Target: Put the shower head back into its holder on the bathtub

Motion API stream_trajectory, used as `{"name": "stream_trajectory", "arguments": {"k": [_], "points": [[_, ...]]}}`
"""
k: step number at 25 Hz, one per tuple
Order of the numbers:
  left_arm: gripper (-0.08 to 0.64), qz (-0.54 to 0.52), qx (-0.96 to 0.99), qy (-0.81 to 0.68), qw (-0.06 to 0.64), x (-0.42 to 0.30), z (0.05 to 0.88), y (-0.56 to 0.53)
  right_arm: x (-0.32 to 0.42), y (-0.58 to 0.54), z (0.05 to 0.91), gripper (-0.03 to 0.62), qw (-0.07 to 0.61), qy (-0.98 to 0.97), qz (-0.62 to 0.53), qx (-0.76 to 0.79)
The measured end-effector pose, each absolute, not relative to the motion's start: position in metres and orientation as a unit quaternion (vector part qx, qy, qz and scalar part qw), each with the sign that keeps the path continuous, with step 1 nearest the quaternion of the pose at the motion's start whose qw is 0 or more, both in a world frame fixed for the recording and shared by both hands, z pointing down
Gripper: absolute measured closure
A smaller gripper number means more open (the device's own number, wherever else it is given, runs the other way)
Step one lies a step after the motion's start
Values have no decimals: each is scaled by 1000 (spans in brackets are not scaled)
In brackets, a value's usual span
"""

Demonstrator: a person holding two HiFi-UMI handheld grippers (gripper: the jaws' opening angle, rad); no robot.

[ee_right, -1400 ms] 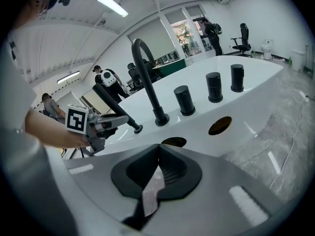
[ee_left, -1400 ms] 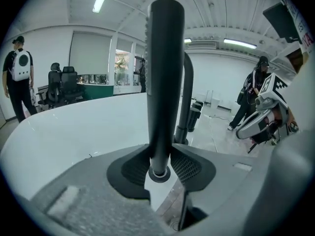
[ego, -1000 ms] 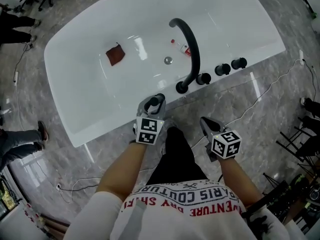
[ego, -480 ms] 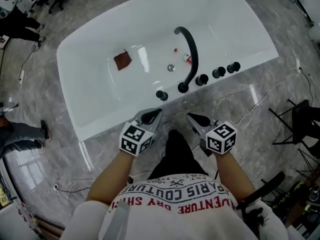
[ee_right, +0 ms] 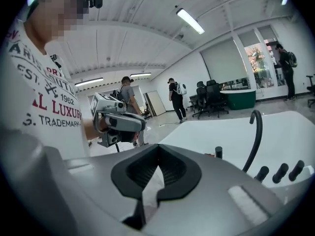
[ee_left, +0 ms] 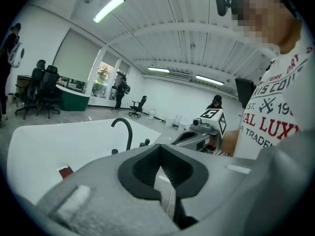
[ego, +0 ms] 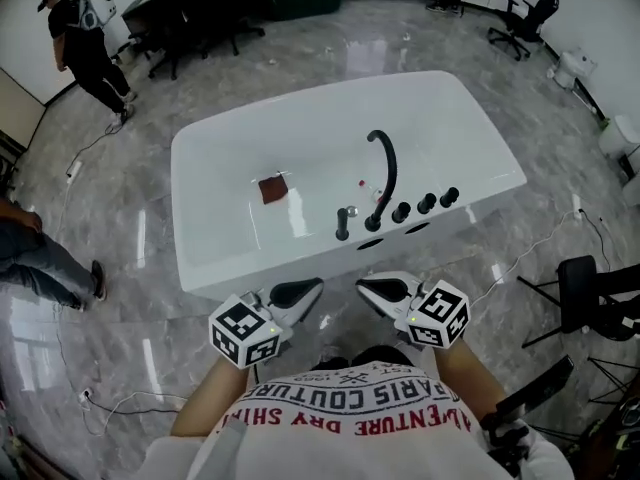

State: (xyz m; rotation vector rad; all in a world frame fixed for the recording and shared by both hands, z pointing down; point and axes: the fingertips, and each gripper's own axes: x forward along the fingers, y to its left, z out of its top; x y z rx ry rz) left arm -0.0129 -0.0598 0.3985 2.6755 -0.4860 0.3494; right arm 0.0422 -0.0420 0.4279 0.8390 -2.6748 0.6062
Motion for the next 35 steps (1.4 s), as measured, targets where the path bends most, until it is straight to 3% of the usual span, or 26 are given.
{"name": "stream_trajectory", "arguments": {"k": [6, 18, 35], "points": [[557, 108, 959, -201, 170, -11, 359, 5, 43, 15, 375, 591, 143, -935, 145, 289], [557, 107, 965, -202, 132, 47, 316, 251, 121, 266, 359, 589, 128, -914, 142, 359], [557, 85, 968, -191, 138, 50, 291, 337, 105, 345, 318, 589, 119, -922, 128, 346]]}}
